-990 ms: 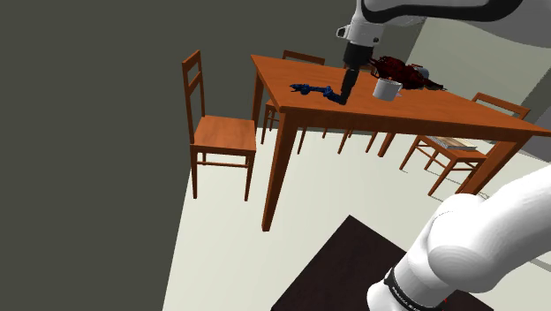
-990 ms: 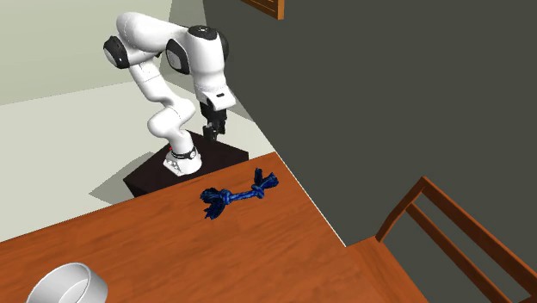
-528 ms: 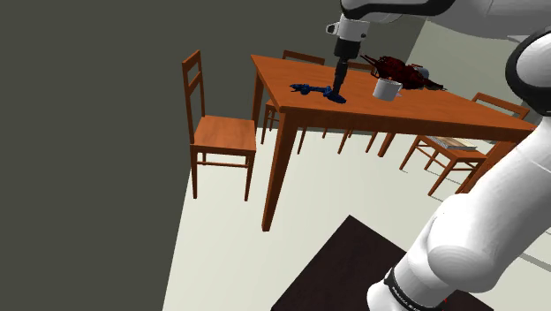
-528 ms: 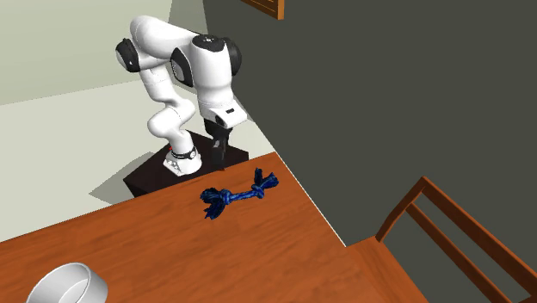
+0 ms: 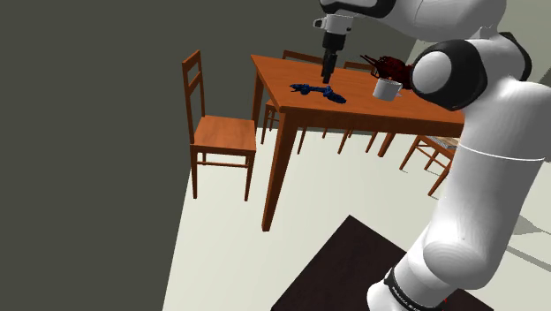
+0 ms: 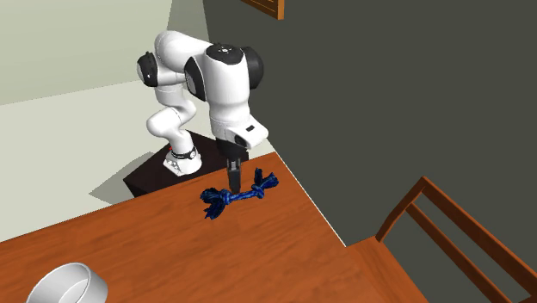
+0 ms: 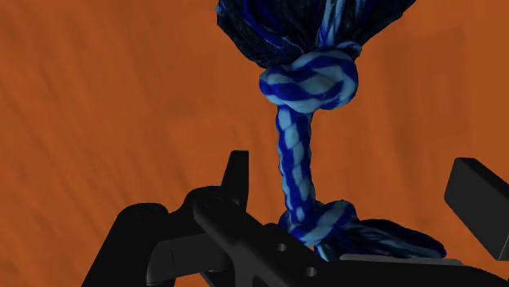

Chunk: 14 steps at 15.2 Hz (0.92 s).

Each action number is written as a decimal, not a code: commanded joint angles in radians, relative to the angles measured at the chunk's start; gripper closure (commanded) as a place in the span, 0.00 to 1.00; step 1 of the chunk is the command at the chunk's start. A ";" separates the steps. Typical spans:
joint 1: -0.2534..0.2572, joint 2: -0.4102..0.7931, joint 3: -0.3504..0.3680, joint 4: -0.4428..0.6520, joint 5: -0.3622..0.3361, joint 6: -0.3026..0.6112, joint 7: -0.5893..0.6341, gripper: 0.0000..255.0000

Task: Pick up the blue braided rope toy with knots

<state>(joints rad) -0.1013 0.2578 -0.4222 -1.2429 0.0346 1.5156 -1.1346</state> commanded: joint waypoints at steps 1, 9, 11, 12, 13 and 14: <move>-0.039 0.105 0.000 0.136 0.041 -0.034 -0.059 0.00; -0.014 0.054 0.004 -0.042 0.019 0.095 -0.047 0.00; -0.014 0.055 0.004 -0.041 0.019 0.096 -0.047 1.00; -0.015 0.056 0.004 -0.040 0.020 0.096 -0.047 1.00; -0.015 0.057 0.004 -0.039 0.020 0.096 -0.047 1.00; -0.015 0.057 0.004 -0.039 0.020 0.095 -0.047 1.00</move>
<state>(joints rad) -0.1160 0.3144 -0.4177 -1.2810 0.0545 1.6101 -1.1815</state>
